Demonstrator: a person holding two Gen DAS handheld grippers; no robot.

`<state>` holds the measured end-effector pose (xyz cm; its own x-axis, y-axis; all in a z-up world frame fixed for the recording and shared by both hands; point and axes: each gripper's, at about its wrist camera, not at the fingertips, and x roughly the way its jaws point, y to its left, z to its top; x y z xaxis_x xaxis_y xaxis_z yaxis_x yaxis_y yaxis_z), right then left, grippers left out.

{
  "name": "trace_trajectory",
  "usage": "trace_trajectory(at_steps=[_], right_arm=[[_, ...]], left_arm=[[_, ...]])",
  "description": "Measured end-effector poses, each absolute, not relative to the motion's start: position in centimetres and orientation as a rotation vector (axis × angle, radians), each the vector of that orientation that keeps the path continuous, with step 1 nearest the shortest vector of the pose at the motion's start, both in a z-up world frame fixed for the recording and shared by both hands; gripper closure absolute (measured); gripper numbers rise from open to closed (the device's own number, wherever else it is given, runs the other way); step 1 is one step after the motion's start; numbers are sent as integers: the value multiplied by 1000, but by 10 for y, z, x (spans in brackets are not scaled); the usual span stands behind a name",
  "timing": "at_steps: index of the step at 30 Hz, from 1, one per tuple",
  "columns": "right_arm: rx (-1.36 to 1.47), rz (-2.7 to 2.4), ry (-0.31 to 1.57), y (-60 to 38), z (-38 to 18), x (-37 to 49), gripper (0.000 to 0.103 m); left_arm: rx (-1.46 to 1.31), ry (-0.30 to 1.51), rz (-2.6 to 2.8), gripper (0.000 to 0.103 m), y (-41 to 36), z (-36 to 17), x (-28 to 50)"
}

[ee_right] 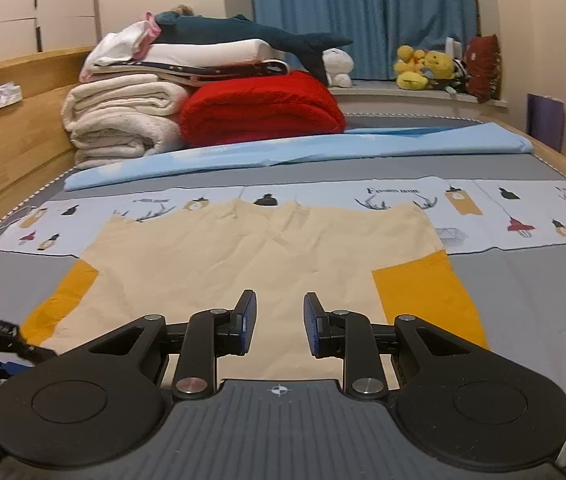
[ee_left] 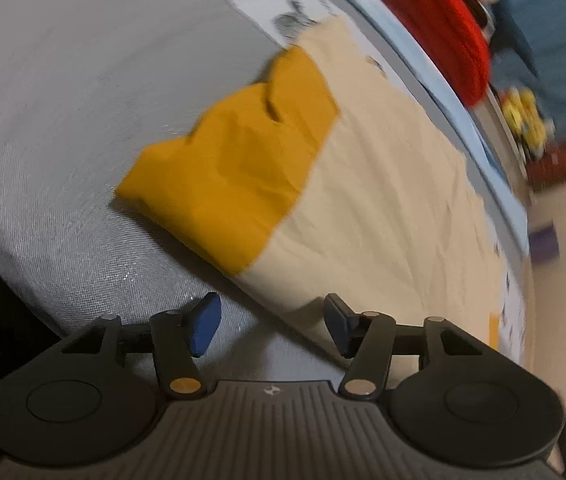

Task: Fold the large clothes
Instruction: 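Grasp the mustard panel edge with the left tool and lift it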

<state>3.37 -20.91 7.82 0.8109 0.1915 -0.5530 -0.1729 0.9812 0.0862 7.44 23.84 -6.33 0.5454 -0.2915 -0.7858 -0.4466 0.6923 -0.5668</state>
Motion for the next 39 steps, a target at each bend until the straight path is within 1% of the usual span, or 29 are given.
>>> trace_trajectory(at_steps=[3,8,16,17,18,20,21,24,26,29,34,37,39], right_arm=[[44,198,602,-214,79,34,76],[101,182,625,-226,76,34,76],[115,200,632,-224,73,33,76],[111,208,632,-222,72,33,76],[107,214,633,-219,72,33,76],[100,227,637,-213,71,33,76],[98,232,640,-208,70,33,76],[98,241,646,-195,70,37,76],[104,246,650,-184,70,42,76],[121,262,659,-165,69,49,76],[96,345,674,-117,69,57,76],[65,392,766,-84,50,70,76],[37,442,939,-62,19,85,75]], left_arm=[[-940,997,166,40,246,-76,79],[-1062,877,229,38,254,-88,81],[-1053,743,290,38,237,-92,90],[-1042,735,301,43,237,-91,94],[-1028,734,308,62,234,-90,96],[-987,730,297,80,230,-84,98],[-962,719,287,86,228,-79,98],[-898,688,260,90,225,-56,96],[-875,671,256,91,228,-40,91],[-702,658,266,91,227,-3,78],[-552,678,216,91,240,46,55],[-422,674,168,91,238,58,41],[-369,682,127,91,235,52,37]])
